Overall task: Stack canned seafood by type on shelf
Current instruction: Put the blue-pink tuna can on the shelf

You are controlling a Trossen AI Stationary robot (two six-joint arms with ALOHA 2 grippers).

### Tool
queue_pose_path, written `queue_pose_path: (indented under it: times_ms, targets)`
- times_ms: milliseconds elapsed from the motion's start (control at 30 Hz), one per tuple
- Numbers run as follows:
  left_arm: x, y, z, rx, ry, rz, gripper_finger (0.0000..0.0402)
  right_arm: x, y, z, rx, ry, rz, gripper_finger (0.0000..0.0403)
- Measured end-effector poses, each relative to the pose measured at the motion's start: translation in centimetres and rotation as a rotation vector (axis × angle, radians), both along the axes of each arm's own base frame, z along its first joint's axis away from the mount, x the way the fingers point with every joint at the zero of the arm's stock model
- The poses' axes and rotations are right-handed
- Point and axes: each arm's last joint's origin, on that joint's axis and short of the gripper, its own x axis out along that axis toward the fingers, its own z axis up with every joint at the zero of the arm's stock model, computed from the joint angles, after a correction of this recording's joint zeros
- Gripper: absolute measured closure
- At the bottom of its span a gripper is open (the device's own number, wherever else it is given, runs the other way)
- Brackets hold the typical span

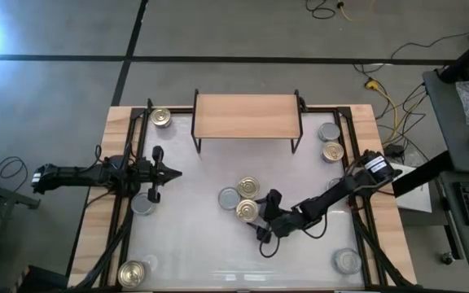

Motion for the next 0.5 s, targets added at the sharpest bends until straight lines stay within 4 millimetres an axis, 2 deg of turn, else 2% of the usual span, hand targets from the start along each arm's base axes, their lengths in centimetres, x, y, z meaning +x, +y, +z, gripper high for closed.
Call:
queue_pose_path:
  times_ms: [167,367,500]
  targets:
    - [0.0,0.0,0.0,0.000,0.000,0.001,0.0401,0.6,0.0,0.0,-0.019,-0.015,-0.035,0.0003]
    - [0.0,0.0,0.1,0.074,-0.006,0.015,0.0401,0.5,-0.4,1.3,-0.007,0.016,-0.005,0.0003]
    - [0.0,0.0,0.2,0.001,-0.021,0.005,0.0401,0.4,-0.9,1.6,-0.006,0.077,0.078,0.0003]
